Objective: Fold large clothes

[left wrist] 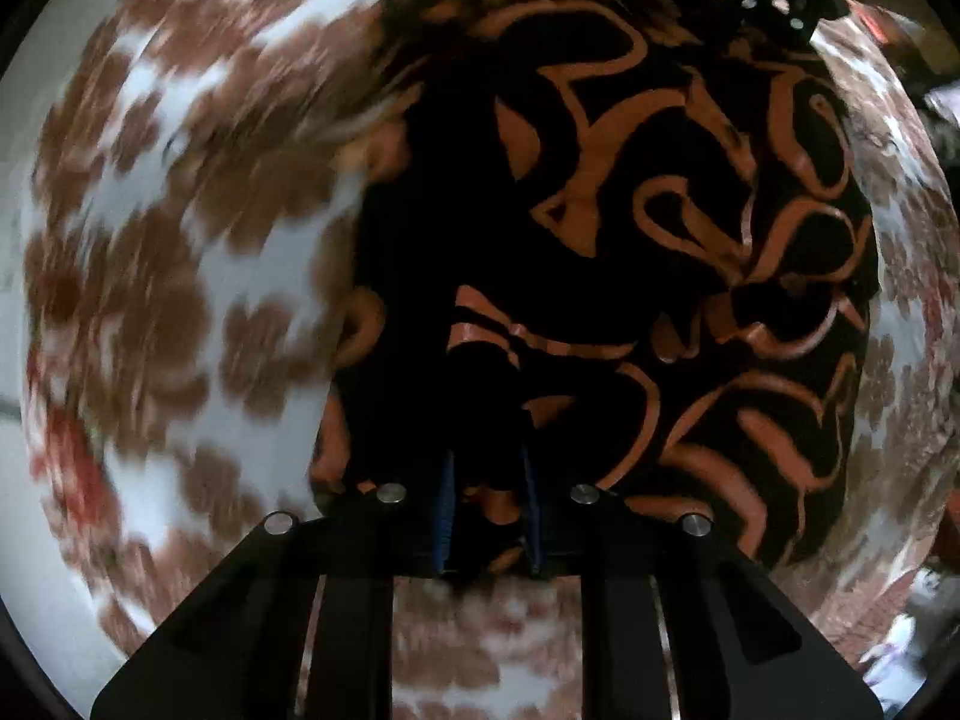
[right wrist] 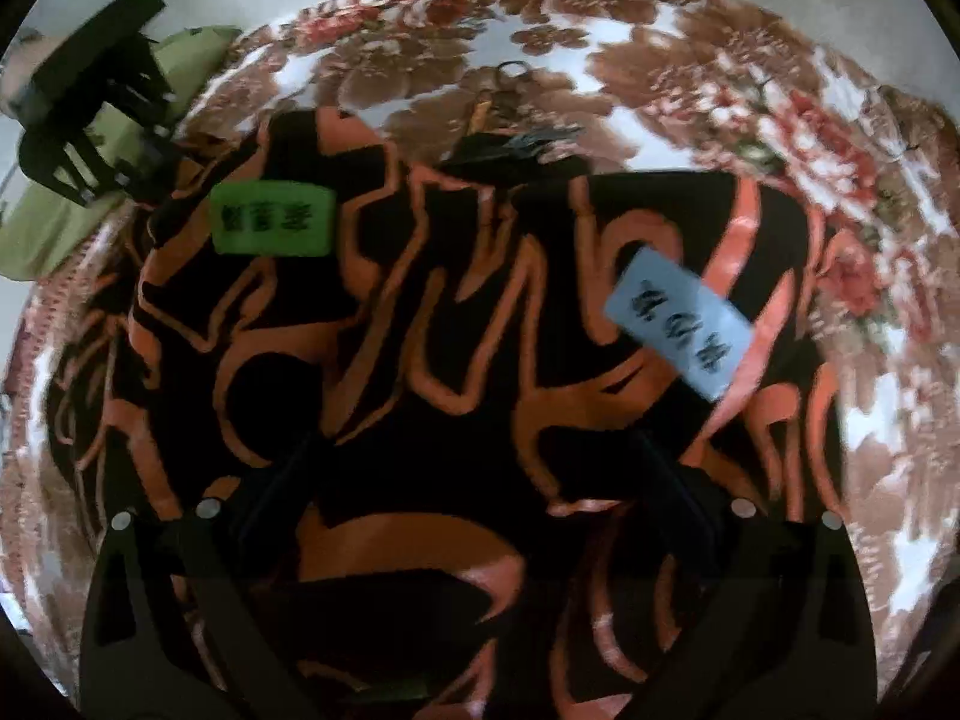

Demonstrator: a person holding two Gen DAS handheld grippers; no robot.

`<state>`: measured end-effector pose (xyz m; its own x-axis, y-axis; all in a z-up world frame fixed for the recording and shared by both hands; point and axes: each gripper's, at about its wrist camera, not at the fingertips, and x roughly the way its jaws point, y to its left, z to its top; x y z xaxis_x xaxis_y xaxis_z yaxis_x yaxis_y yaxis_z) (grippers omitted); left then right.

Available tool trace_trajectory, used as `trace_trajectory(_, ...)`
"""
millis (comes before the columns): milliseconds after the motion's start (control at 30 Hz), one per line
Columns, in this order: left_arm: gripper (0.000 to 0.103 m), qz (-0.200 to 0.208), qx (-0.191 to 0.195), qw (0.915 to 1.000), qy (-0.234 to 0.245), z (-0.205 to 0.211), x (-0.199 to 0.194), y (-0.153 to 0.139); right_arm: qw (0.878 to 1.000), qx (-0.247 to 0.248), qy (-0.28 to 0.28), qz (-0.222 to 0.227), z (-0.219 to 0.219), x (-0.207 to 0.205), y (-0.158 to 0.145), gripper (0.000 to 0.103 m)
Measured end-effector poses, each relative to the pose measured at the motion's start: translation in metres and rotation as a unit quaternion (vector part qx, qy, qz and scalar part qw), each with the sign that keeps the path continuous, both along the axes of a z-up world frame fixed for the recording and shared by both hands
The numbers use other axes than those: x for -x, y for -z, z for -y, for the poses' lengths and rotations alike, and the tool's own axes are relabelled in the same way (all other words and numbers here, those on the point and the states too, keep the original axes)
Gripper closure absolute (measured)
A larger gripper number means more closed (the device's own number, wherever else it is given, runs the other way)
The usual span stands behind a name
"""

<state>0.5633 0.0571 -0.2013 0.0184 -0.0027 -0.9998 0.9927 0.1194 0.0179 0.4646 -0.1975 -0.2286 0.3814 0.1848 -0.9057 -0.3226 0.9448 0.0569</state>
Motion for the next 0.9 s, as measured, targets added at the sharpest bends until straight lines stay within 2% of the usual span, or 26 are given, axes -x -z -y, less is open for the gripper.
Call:
trace_trajectory(133,0.084,-0.011,-0.008,0.9988,-0.048,-0.023,-0.017,-0.004,1.0,0.021,0.005,0.014,0.004,-0.006,-0.005,0.005)
trace_trajectory(233,0.08,-0.017,-0.019,0.9971,-0.072,-0.035,-0.026,0.011,1.0,0.025,0.003,0.018,0.006,-0.011,-0.002,0.005)
trace_trajectory(367,0.073,0.009,-0.014,0.9953,-0.096,-0.037,-0.031,0.04,0.999,0.042,-0.004,0.032,0.003,-0.02,0.007,0.005)
trace_trajectory(467,0.047,0.063,-0.014,0.9929,-0.101,-0.032,-0.022,0.056,0.998,0.045,-0.008,0.033,-0.002,-0.028,0.018,0.005)
trace_trajectory(500,0.028,0.085,-0.013,0.9905,-0.107,-0.031,-0.021,0.056,0.998,0.042,-0.006,0.037,-0.004,-0.031,0.018,0.005)
trace_trajectory(533,0.014,0.113,-0.005,0.9856,-0.126,-0.032,-0.019,0.053,0.998,0.04,-0.006,0.04,-0.005,-0.033,0.017,0.005)
trace_trajectory(567,0.01,0.121,0.006,0.9817,-0.147,-0.036,-0.018,0.049,0.998,0.036,-0.005,0.045,-0.006,-0.035,0.013,0.005)
trace_trajectory(600,0.006,0.129,0.018,0.9763,-0.173,-0.042,-0.016,0.042,0.998,0.031,-0.002,0.048,-0.007,-0.036,0.008,0.005)
trace_trajectory(700,0.006,0.161,0.047,0.9613,-0.218,-0.055,-0.003,0.021,0.998,0.003,0.016,0.06,0.0,-0.033,-0.013,0.005)
trace_trajectory(733,0.006,0.185,0.059,0.9498,-0.245,-0.06,0.003,0.009,0.997,-0.008,0.023,0.067,0.004,-0.03,-0.022,0.005)
trace_trajectory(767,0.006,0.21,0.071,0.9339,-0.281,-0.064,0.012,-0.005,0.996,-0.015,0.034,0.08,0.012,-0.025,-0.036,0.005)
trace_trajectory(800,0.006,0.222,0.081,0.924,-0.3,-0.065,0.016,-0.013,0.995,-0.015,0.042,0.09,0.017,-0.022,-0.045,0.005)
trace_trajectory(867,0.005,0.273,0.109,0.8838,-0.364,-0.065,0.037,-0.039,0.992,-0.001,0.069,0.109,0.033,-0.013,-0.063,0.005)
trace_trajectory(900,0.005,0.289,0.119,0.8687,-0.385,-0.066,0.045,-0.046,0.99,0.006,0.086,0.115,0.044,-0.009,-0.07,0.005)
